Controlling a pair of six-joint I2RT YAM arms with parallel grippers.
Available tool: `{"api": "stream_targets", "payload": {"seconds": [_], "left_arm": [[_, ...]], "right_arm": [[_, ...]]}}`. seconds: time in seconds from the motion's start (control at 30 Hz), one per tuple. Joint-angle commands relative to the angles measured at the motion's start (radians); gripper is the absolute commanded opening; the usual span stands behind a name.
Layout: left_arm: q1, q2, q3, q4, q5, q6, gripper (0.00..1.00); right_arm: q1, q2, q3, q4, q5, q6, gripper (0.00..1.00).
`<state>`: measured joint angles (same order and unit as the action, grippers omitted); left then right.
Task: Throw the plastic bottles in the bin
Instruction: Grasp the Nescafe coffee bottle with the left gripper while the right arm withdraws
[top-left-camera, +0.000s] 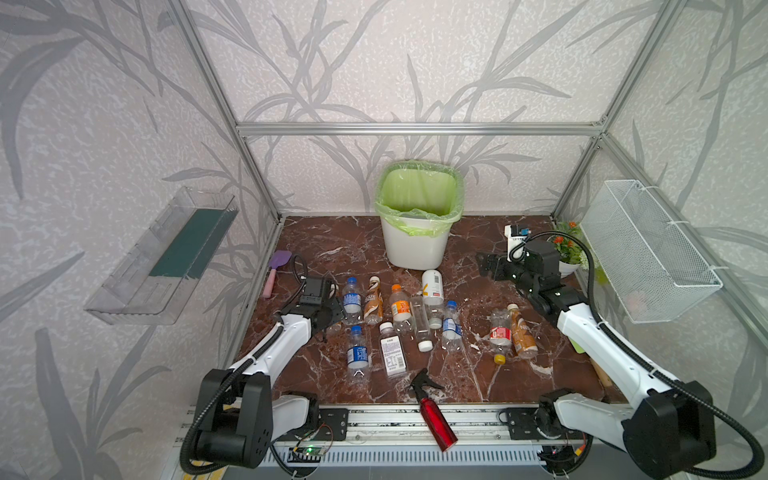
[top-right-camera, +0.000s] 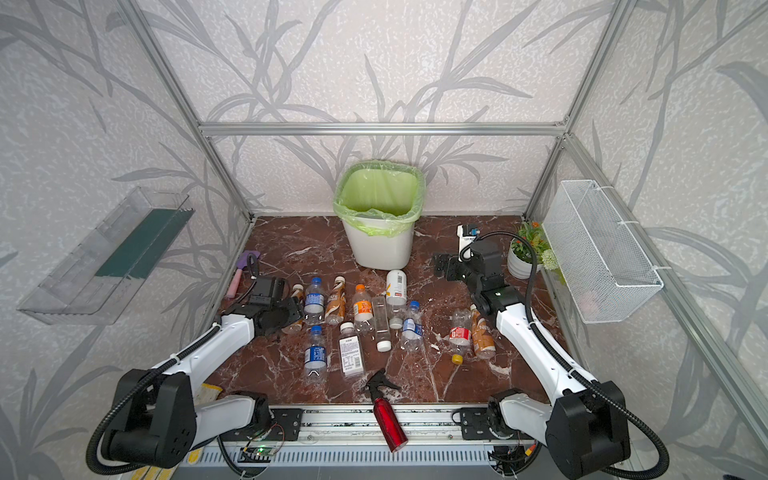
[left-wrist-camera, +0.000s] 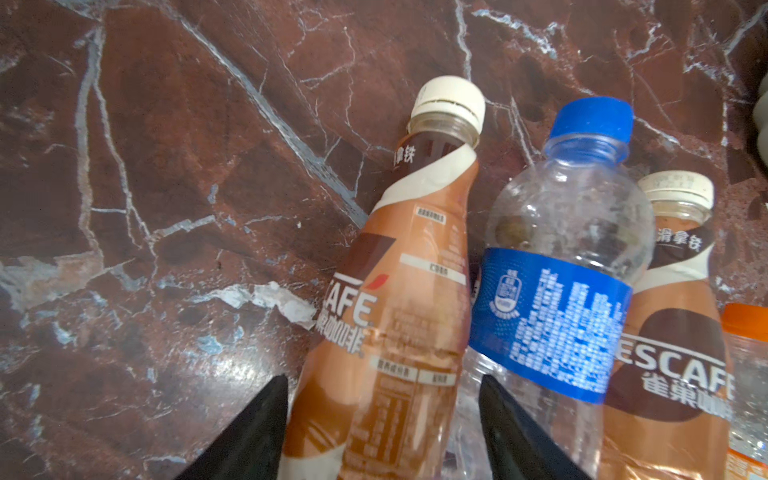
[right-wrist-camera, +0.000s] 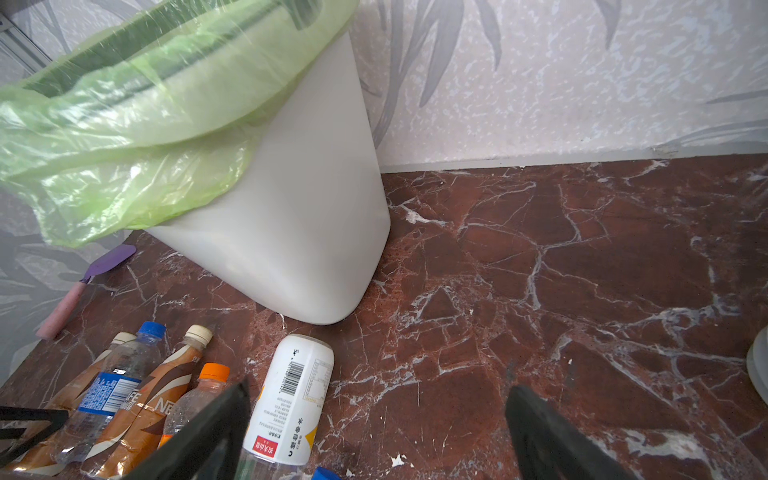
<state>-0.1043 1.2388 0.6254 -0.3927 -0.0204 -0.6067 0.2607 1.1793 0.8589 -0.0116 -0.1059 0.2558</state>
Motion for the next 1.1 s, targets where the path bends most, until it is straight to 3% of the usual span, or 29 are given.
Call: {"api": "stream_targets", "payload": {"seconds": [0.0,0.43,0.7,0.8,0.97,1.07], "left_arm": [[0.002,0.031,0.010,-0.030,-0.041,-0.024,0.70],[0.003,0.076,0.016,-0.025,-0.078,-0.025,0.50],[0.002,0.045,0.011,-0.027,-0.092,-0.019,0.46],[0.002,0.033,0.005,-0.025,-0.094,-0.015,0.47],[0.003,0.067,0.009,-0.021,-0.094,-0.025,0.65],[0.002,0.080,0.023,-0.032,-0.106,-0.024,0.69]], "right_arm": [[-0.001,0.003,-0.017,0.039,-0.002,0.010,0.96],[-0.011,0.044,-0.044,0.042,0.008,0.016,0.95],[-0.012,0.078,-0.047,0.042,-0.001,0.016,0.95],[-0.012,0.080,-0.048,0.041,-0.003,0.017,0.95],[-0.012,0.081,-0.047,0.042,-0.008,0.022,0.94],[-0.012,0.080,-0.048,0.041,-0.006,0.020,0.94]]}}
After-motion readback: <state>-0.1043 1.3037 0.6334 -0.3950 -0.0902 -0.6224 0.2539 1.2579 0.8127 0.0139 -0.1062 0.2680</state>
